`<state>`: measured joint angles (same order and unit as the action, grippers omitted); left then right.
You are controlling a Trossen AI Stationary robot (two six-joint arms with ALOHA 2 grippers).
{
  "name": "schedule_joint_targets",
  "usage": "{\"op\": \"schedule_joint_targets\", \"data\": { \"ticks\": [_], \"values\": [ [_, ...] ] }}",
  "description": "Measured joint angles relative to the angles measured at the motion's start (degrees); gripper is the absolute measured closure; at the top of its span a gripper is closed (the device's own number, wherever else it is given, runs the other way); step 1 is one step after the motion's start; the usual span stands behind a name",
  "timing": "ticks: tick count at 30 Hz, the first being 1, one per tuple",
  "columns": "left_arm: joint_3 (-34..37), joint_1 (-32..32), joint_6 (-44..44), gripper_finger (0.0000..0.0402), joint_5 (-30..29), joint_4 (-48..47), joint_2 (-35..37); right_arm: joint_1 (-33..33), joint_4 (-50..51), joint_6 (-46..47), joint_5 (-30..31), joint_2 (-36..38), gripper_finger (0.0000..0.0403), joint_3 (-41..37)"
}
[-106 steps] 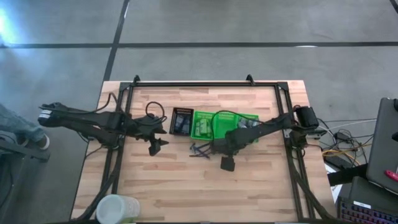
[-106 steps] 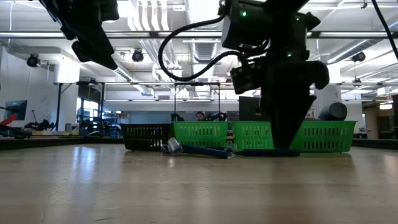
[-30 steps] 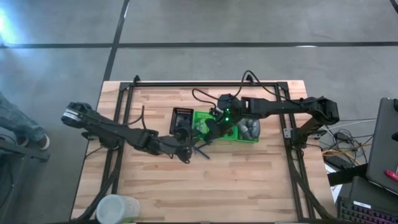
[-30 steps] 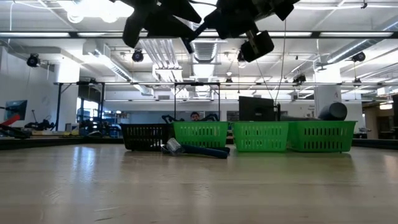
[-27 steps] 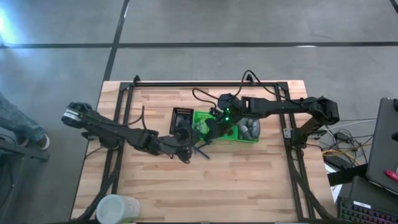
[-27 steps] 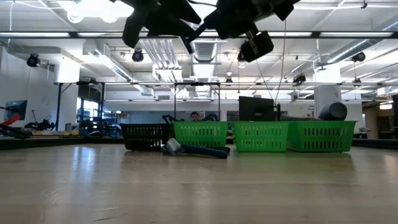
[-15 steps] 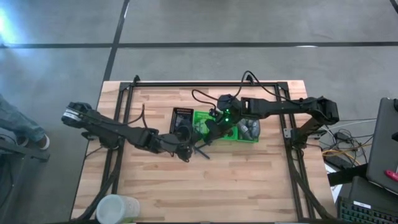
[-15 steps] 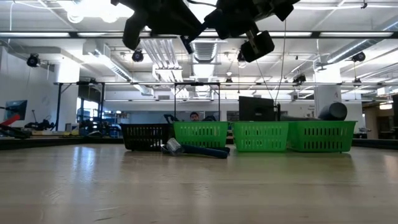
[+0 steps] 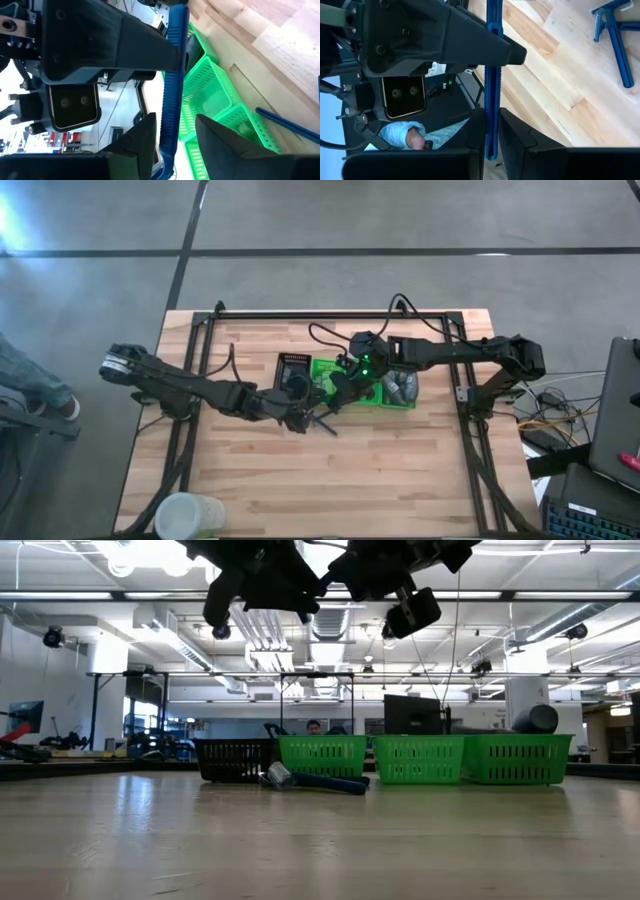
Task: Pick & Place Travel size toiletries
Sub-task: Put the blue razor into the middle green basket
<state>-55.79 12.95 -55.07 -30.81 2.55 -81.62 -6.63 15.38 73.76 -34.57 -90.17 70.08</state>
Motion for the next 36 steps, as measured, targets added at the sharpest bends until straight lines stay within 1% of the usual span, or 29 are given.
{"op": "schedule_joint_targets", "data": {
  "ticks": [5,10,12,17,20,22,24,27,29,32,36],
  "values": [
    [-0.12,-0.61,-0.04,0.0277,0.57,0.1,-0.94,0.0,-0.84,0.68,0.03,0.0,0.0368,0.0],
    [-1.2,-0.71,-1.46,0.0313,0.48,0.25,-2.8,0.04,-0.77,0.7,0.04,-0.07,0.0369,-0.02],
    [-1.61,-0.7,-1.7,0.0329,0.4,0.18,-3.16,0.04,-0.68,0.66,0.63,-0.07,0.0363,-0.02],
    [-1.92,-0.66,-1.67,0.0367,0.2,-0.32,-3.26,0.0,-0.81,-0.52,3.14,-0.07,0.0325,-0.02],
    [-1.94,-0.63,-1.19,0.0373,0.13,-1.62,-3.21,-0.01,-0.53,-1.84,3.66,0.13,0.0291,-0.02],
    [-1.99,-0.63,0.76,0.0372,-0.01,-3.47,-3.19,0.02,0.75,-3.68,5.05,0.84,0.0265,-0.02],
    [-2.01,-0.66,4.0,0.0367,-0.11,-4.97,-3.19,0.04,3.11,-6.07,8.27,2.47,0.0237,-0.02],
    [-2.03,-0.66,10.06,0.0369,-0.11,-7.25,-3.08,-0.02,9.95,-9.32,16.04,6.72,0.02,-0.02],
    [-2.03,-0.82,13.03,0.0372,0.62,-8.43,-3.02,-0.02,16.95,-10.97,22.13,10.39,0.0179,-0.02],
    [-2.05,-2.17,17.24,0.0373,4.66,-8.72,-3.08,-0.02,27.88,-11.13,29.72,16.21,0.0154,-0.02],
    [-4.22,-7.52,27.2,0.0371,11.42,-9.49,-5.14,0.02,39.6,-7.88,37.88,23.62,0.0136,-0.02]
  ]
}}
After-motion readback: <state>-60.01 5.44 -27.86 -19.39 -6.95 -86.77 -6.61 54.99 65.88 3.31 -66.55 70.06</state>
